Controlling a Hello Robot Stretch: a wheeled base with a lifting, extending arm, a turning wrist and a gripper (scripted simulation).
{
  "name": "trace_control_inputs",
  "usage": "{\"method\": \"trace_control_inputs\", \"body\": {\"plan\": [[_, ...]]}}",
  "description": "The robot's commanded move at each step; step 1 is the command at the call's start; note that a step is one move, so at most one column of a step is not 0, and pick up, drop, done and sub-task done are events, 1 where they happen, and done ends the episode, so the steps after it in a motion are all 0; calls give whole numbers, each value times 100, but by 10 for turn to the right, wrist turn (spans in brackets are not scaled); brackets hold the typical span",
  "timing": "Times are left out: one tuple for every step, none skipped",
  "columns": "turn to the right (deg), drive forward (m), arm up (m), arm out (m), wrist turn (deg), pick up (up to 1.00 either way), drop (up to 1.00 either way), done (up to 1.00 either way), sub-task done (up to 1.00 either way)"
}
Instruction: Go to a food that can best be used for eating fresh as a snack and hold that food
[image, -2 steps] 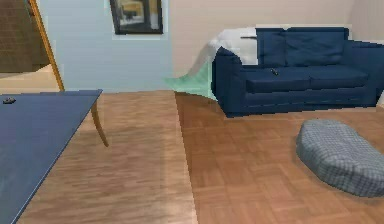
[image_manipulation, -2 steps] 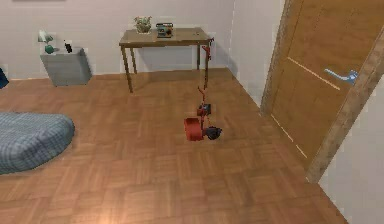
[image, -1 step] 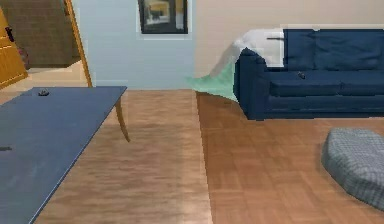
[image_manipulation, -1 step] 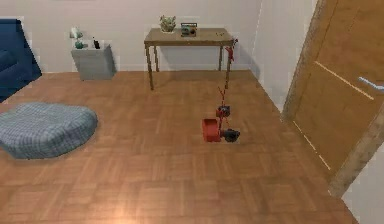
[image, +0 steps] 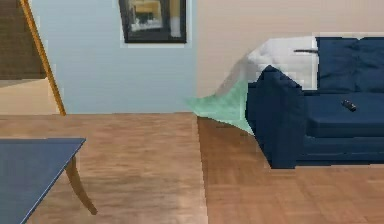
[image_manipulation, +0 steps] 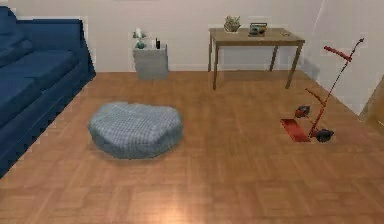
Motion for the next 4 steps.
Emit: {"method": "trace_control_inputs", "body": {"plan": [[-450,0,0,0,0,0,0,0,0],[-450,0,0,0,0,0,0,0,0],[-210,0,0,0,0,0,0,0,0],[0,45,0,0,0,0,0,0,0]]}}
